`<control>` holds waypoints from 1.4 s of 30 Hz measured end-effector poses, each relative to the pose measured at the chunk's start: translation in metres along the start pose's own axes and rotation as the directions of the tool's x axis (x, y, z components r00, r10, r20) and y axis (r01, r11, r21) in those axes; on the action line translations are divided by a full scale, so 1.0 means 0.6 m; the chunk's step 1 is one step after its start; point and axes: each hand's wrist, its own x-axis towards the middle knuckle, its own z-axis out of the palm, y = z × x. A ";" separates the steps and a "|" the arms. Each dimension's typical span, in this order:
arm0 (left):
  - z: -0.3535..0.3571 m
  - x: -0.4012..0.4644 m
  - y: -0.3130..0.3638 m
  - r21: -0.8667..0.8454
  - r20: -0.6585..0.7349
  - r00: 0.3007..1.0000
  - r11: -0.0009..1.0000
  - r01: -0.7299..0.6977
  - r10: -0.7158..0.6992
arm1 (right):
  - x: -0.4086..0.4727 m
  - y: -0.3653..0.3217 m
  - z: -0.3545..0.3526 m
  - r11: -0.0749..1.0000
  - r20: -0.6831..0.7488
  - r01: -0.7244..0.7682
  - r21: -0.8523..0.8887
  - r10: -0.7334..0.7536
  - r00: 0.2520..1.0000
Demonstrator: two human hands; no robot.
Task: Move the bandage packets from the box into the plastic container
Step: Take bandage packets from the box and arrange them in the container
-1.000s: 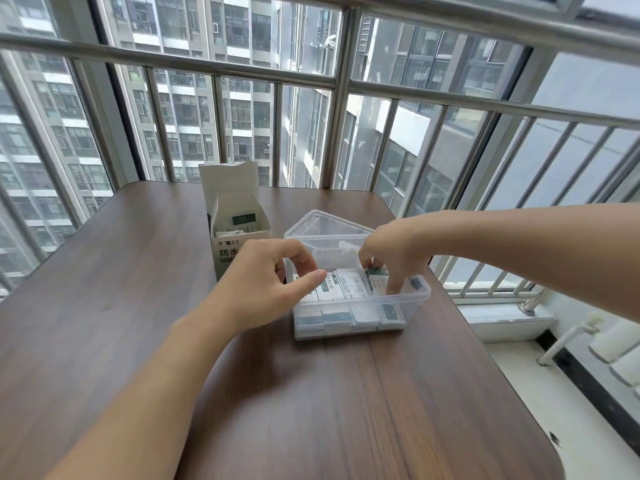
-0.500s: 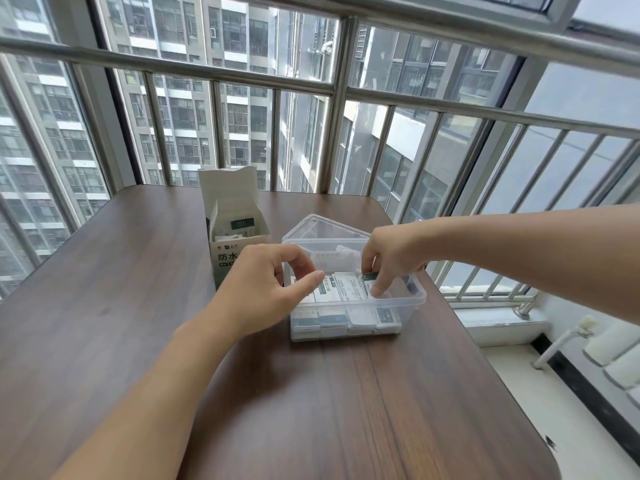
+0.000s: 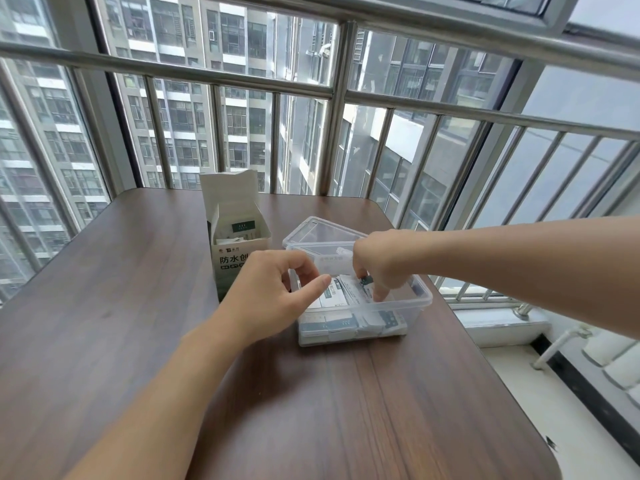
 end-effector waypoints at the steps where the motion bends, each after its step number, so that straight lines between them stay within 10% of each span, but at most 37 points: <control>1: 0.000 0.000 0.000 0.000 0.001 1.000 1.000 -0.004 0.004 | 0.003 -0.003 -0.001 1.000 0.029 -0.014 0.009 0.014 0.999; 12: 0.001 0.001 0.003 0.008 0.024 1.000 1.000 -0.017 0.017 | 0.020 -0.020 -0.005 0.995 0.194 -0.043 0.090 0.025 0.981; 33: -0.001 0.001 0.002 0.015 0.022 1.000 1.000 -0.011 0.011 | 0.004 0.016 0.007 0.993 -0.009 0.067 0.093 -0.066 0.998; 42: -0.001 0.000 0.003 0.004 0.023 1.000 1.000 -0.003 0.003 | -0.005 0.038 -0.016 0.888 -0.075 0.187 0.420 -0.171 0.982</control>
